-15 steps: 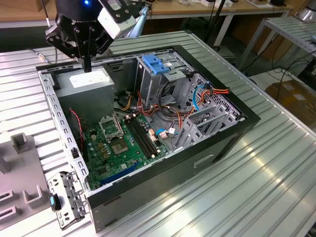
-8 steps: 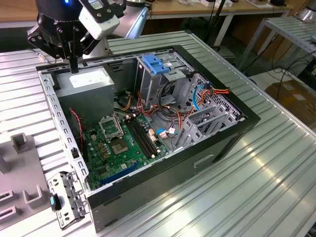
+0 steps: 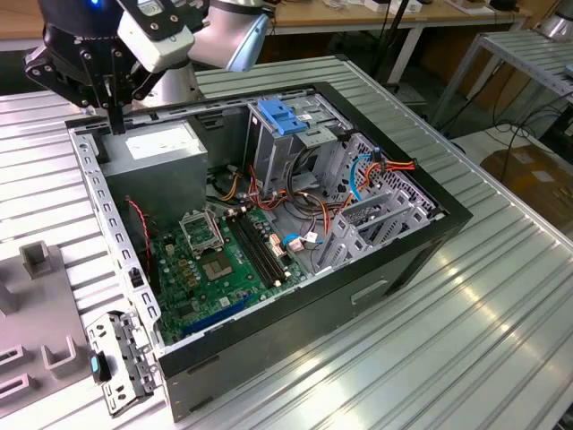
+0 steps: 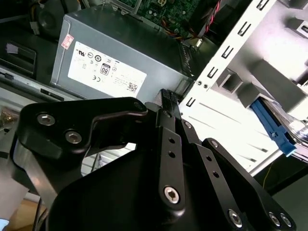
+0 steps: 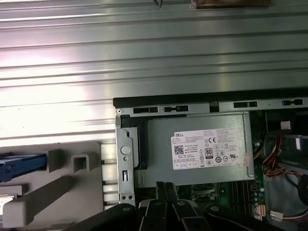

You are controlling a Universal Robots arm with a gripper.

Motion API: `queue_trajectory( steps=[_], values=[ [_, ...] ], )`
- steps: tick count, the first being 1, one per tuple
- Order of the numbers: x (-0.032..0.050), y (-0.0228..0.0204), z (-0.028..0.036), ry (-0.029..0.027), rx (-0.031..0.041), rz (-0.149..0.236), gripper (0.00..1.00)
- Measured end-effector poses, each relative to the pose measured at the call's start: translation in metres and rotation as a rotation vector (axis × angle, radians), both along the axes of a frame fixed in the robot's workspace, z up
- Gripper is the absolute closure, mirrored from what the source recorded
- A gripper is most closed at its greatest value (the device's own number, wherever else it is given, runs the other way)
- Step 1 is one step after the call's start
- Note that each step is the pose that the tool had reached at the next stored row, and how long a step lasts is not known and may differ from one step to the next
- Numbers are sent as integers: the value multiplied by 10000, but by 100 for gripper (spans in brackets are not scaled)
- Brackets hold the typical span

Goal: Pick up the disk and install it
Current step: 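Reach for the disk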

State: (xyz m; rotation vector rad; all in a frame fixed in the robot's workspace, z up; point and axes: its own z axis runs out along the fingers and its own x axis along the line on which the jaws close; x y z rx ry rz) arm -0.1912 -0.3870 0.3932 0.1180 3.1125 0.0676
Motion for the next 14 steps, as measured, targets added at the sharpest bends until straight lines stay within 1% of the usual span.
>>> queue_trajectory(
  steps=[5,12,14],
  values=[
    [-89,14,-1,0,0,0,89],
    [-187,24,-3,2,0,0,89],
    [-233,29,-4,4,1,0,89]
  ],
)
